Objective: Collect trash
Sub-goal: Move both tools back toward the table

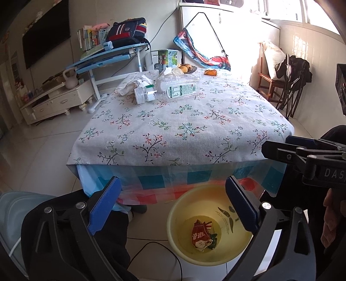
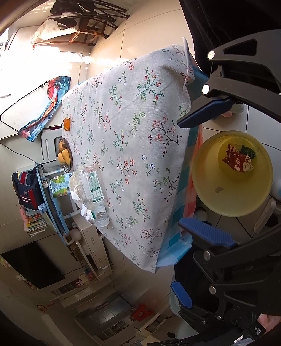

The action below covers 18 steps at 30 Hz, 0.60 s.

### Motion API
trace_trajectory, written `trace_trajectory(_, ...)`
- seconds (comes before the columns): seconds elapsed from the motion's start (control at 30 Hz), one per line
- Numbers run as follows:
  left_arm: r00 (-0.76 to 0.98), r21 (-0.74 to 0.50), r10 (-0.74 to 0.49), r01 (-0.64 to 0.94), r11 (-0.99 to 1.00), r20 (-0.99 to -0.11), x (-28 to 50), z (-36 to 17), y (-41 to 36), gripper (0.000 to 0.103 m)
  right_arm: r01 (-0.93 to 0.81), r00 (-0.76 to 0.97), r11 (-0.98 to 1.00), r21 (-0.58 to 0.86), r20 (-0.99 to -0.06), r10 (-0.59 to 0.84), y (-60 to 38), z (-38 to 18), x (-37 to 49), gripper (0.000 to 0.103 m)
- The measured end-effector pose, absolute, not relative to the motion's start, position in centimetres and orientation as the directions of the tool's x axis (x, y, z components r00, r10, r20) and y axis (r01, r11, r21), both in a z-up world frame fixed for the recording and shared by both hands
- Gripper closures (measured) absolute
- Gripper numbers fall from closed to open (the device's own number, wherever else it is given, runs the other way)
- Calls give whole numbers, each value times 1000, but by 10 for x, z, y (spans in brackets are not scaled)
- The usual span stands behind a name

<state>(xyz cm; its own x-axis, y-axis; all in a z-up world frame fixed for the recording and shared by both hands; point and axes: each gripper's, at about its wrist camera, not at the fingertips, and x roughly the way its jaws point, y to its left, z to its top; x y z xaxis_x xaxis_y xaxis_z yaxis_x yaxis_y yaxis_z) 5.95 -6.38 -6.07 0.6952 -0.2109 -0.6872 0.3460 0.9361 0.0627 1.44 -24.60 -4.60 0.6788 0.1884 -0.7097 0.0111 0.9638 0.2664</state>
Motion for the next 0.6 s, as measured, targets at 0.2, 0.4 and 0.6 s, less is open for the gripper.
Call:
trace_trajectory(0.2, 693, 59, -205, 337, 940, -691, 64, -62, -64, 8, -7, 679, 966, 260, -707, 195, -240, -46, 19, 22)
trace_trajectory(0.4, 687, 55, -198, 328, 943, -699, 71, -62, -66, 7, -29, 682, 969, 244, -704, 198, -234, -45, 24, 21)
trace_trajectory(0.6, 687, 61, -189, 322, 945, -702, 85, -56, -65, 7, -77, 685, 973, 216, -698, 209, -227, -37, 37, 20)
